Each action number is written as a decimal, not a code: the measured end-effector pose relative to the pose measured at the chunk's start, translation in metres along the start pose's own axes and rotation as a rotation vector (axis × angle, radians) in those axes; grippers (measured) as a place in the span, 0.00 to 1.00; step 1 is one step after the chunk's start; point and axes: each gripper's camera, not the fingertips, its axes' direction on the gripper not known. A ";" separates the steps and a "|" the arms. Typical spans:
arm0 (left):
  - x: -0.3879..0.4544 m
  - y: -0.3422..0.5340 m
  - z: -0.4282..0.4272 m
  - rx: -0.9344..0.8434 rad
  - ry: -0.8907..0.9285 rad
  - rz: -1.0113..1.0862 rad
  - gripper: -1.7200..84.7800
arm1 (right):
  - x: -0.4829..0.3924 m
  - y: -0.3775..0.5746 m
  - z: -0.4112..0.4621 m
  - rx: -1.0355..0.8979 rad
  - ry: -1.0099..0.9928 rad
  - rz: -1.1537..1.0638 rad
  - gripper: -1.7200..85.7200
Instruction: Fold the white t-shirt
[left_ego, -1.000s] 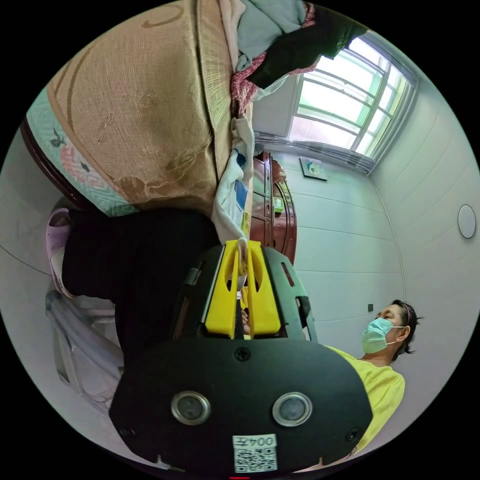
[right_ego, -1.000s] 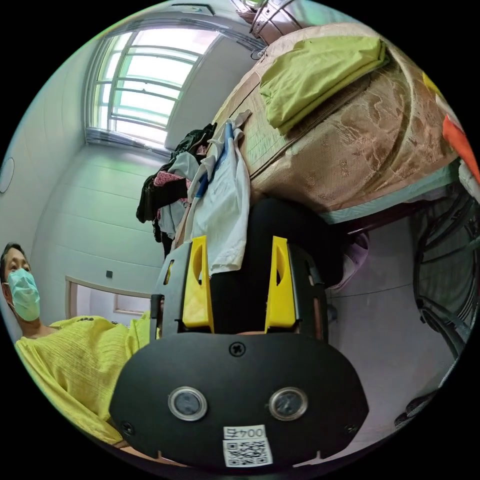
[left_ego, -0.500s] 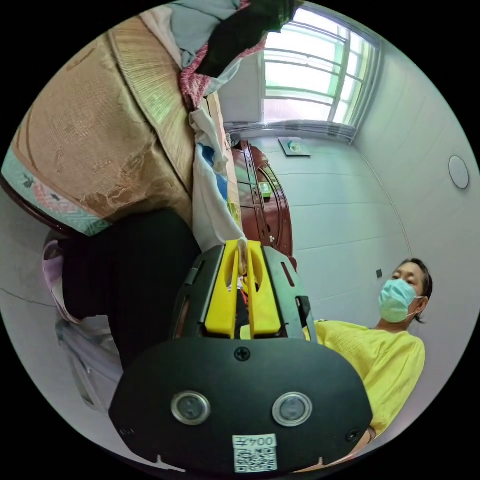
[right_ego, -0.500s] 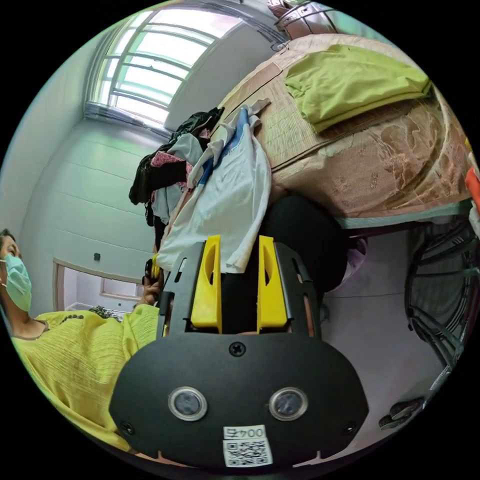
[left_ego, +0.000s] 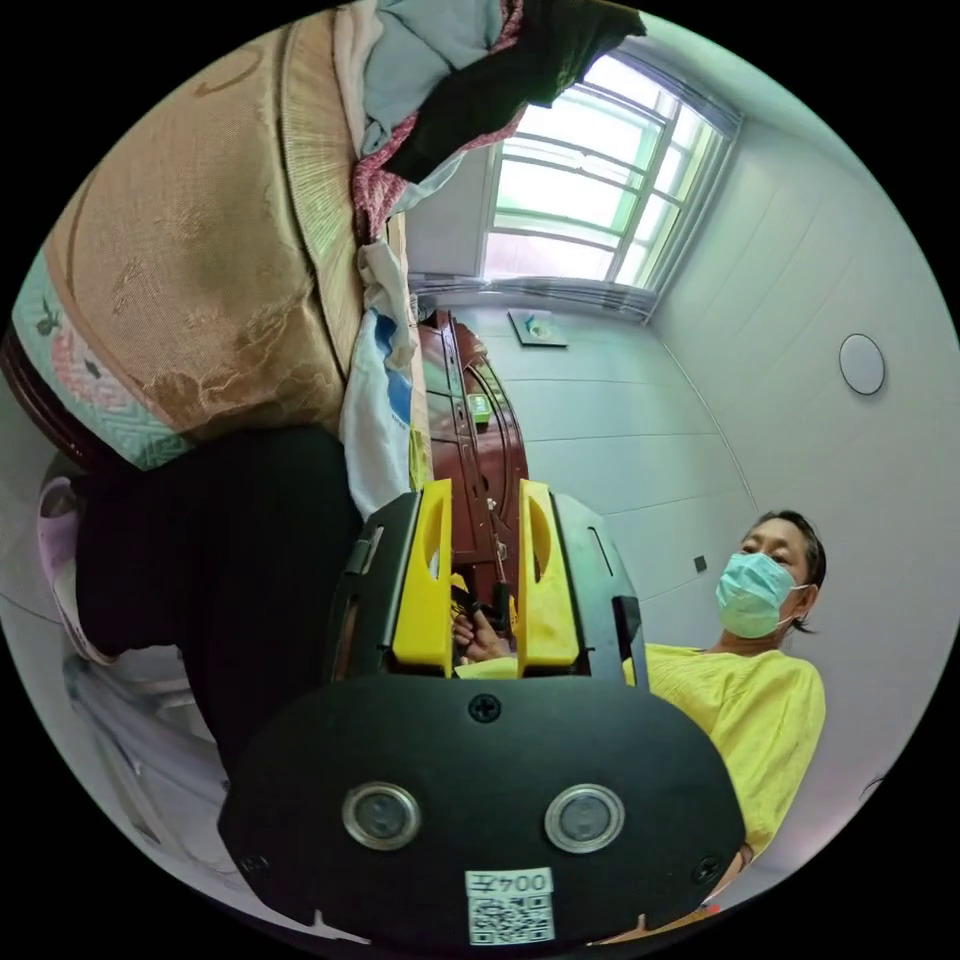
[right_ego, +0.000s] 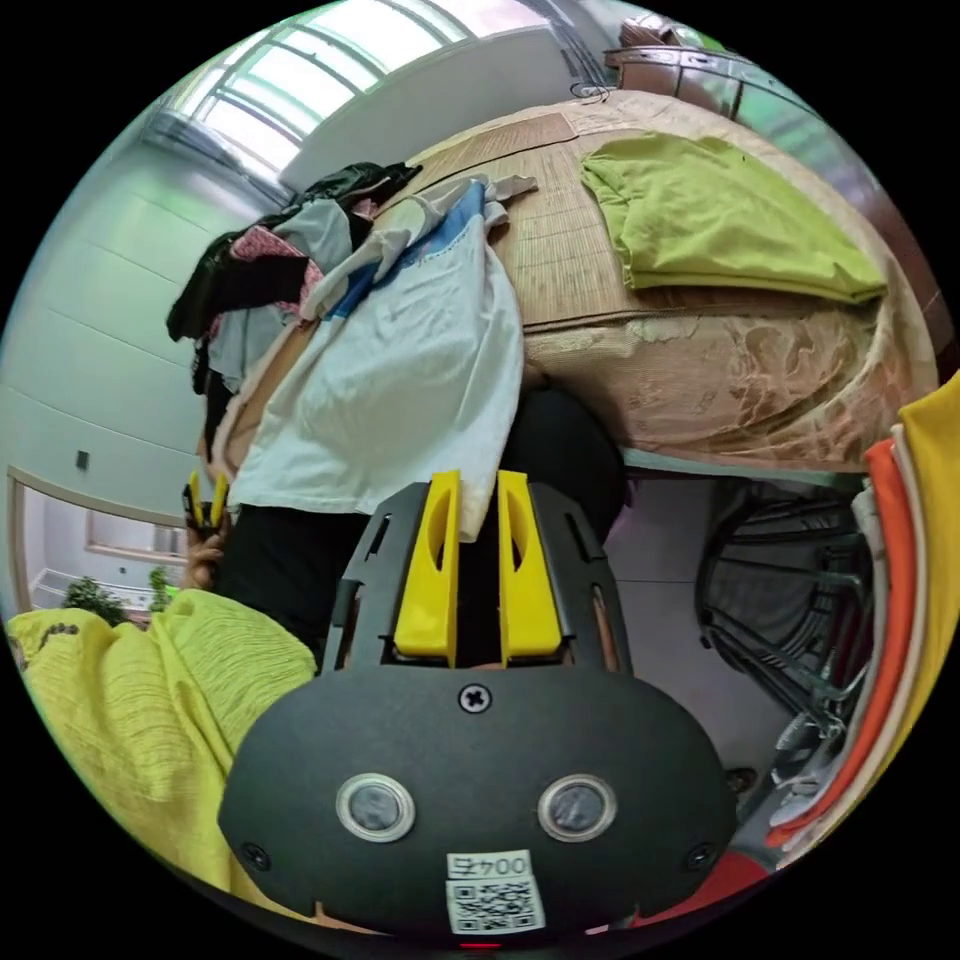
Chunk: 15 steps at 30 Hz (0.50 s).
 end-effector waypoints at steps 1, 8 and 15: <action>0.000 0.000 0.002 -0.009 -0.011 -0.008 0.14 | -0.007 -0.004 0.000 -0.004 0.044 -0.026 0.08; -0.004 0.005 0.000 0.038 -0.176 -0.114 0.16 | 0.004 -0.018 -0.023 0.077 -0.076 0.063 0.05; -0.002 0.006 0.029 -0.051 -0.232 -0.193 0.19 | 0.037 -0.029 -0.051 0.150 -0.209 0.183 0.04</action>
